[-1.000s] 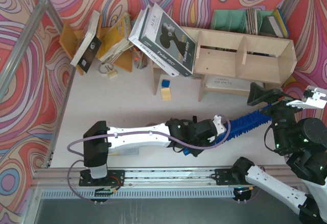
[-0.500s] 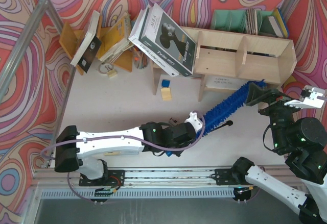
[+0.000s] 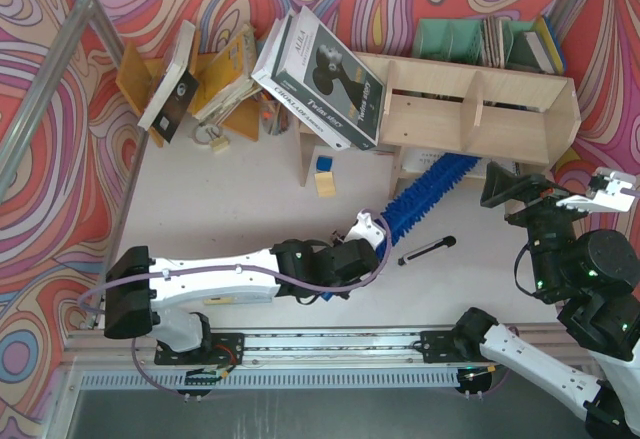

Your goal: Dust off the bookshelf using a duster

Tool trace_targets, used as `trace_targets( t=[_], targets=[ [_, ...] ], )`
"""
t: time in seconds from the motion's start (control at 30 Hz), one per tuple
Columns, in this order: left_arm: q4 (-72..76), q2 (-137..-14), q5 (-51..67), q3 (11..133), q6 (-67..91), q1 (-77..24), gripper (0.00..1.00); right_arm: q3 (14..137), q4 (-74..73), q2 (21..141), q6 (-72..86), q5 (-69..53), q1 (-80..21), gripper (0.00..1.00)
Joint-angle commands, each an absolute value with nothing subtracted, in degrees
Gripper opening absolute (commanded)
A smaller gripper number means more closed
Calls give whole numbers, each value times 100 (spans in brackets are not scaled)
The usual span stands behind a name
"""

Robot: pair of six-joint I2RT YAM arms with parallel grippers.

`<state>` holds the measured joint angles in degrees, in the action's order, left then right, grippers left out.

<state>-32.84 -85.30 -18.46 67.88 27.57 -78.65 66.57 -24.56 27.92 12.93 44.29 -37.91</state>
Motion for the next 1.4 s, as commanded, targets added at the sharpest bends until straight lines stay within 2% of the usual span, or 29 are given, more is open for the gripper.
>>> trace_targets(
  t=[0.0, 0.33, 1.17, 1.37],
  targets=[
    [-2791, -8311, -2455, 6645, 3017, -7753, 0, 6680, -2347, 2863, 1340, 4425, -3814, 99],
    [-2675, -8432, -2696, 6551, 3419, -7590, 0, 6616, -2355, 2839, 1353, 4447, -3812, 99],
    [-2611, -10380, -1356, 8853, 2359, -7647, 0, 6495, -2456, 2825, 1561, 4449, -3814, 99],
    [-2580, -10345, -1501, 8773, 2417, -7647, 0, 6478, -2484, 2817, 1556, 4461, -3811, 99]
  ],
)
